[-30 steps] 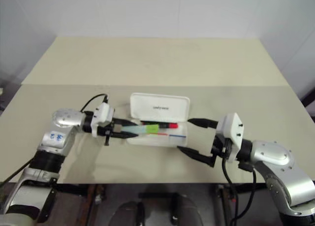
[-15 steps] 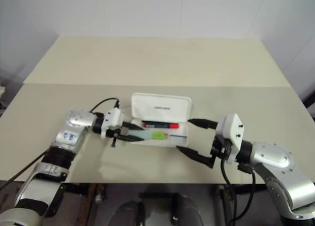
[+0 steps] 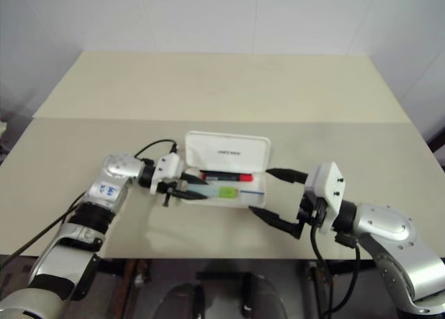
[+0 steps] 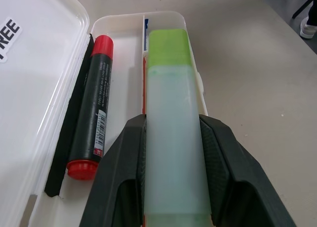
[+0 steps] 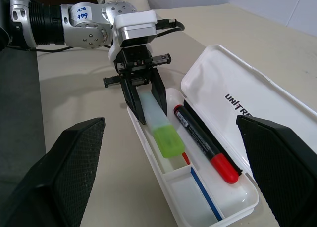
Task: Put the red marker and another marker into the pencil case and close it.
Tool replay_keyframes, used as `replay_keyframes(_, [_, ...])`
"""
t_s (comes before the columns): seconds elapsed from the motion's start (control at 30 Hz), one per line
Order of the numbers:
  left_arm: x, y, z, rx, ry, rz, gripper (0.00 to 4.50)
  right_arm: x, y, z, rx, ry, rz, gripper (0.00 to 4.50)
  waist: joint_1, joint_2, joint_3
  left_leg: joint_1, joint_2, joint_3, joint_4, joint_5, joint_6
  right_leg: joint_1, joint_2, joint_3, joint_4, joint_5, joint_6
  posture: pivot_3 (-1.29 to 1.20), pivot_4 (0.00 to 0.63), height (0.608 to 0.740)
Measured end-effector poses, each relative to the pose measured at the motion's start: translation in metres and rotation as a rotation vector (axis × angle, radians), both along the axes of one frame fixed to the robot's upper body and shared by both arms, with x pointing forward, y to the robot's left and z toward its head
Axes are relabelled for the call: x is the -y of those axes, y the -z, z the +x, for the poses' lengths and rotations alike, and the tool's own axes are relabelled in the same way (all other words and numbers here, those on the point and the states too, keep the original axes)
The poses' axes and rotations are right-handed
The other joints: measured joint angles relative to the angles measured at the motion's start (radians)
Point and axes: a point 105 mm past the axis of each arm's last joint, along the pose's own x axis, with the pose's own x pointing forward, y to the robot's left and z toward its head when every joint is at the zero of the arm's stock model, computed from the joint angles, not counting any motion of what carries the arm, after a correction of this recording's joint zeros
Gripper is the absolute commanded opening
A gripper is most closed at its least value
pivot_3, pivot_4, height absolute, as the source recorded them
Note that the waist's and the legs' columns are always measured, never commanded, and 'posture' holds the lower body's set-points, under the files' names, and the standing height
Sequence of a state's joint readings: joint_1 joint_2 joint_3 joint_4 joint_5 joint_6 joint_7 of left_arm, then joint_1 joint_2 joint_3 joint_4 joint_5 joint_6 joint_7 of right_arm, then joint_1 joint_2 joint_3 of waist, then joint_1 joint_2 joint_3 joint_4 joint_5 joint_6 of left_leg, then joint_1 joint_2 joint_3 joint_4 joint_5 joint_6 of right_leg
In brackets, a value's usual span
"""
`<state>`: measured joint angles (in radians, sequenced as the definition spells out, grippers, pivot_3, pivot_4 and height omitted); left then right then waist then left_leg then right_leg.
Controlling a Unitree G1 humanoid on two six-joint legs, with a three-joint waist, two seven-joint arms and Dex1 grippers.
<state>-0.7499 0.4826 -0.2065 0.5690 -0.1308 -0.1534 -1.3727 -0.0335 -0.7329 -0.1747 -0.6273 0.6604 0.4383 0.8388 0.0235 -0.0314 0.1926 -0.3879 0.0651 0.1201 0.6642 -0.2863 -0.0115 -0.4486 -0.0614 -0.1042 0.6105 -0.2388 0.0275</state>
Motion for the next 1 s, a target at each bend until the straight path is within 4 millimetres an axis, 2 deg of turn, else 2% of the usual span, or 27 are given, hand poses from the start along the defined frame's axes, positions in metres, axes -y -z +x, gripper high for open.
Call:
replay_keyframes(0.1, [0.001,0.0,-0.001,-0.005,0.007,-0.001,1.04,0.0,0.0,0.0,0.001,0.001,0.001,4.5,0.0,0.0,0.0,0.0,0.0,0.0,0.0,0.0,0.0,0.0,0.0,0.0,0.0,0.0,0.0,0.0,0.15,0.74])
replay_keyframes(0.13, [0.001,0.0,0.0,-0.007,0.007,-0.002,1.8,0.0,0.0,0.0,0.002,0.001,0.001,4.5,0.0,0.0,0.0,0.0,0.0,0.0,0.0,0.0,0.0,0.0,0.0,0.0,0.0,0.0,0.0,0.0,0.15,0.74])
replay_keyframes(0.2, [0.002,0.0,0.001,-0.011,0.003,-0.003,2.32,0.0,0.0,0.0,0.003,0.002,0.001,4.5,0.0,0.0,0.0,0.0,0.0,0.0,0.0,0.0,0.0,0.0,0.0,0.0,0.0,0.0,0.0,0.0,0.15,0.74])
replay_keyframes(0.4, [0.005,0.004,0.001,-0.019,0.012,0.011,4.45,0.0,-0.001,0.0,0.007,0.004,0.002,4.5,0.0,0.0,0.0,0.0,0.0,0.0,0.0,0.0,0.0,0.0,0.0,0.0,0.0,0.0,0.0,0.0,0.15,0.74])
replay_keyframes(0.57, [0.01,0.001,0.001,-0.031,0.011,-0.023,4.49,0.0,-0.002,0.001,0.012,0.002,0.003,4.5,0.0,0.0,0.0,0.0,0.0,0.0,0.0,0.0,0.0,0.0,0.0,0.0,0.0,0.0,0.0,0.0,0.15,0.74])
replay_keyframes(0.8, [0.016,-0.03,-0.012,-0.065,0.095,-0.151,4.49,0.0,-0.005,0.005,0.031,-0.001,0.016,4.5,-0.001,0.0,0.0,0.0,0.0,0.0,0.001,0.0,0.0,0.001,0.0,0.0,0.0,0.0,0.0,0.0,0.15,0.74])
replay_keyframes(1.0, [0.008,-0.039,-0.018,-0.049,0.082,-0.175,4.49,0.007,0.0,0.011,0.001,0.013,0.021,4.5,-0.001,0.0,0.0,0.0,0.0,0.0,0.001,0.0,0.0,0.001,0.0,0.0,0.001,0.0,0.0,0.0,0.15,0.74])
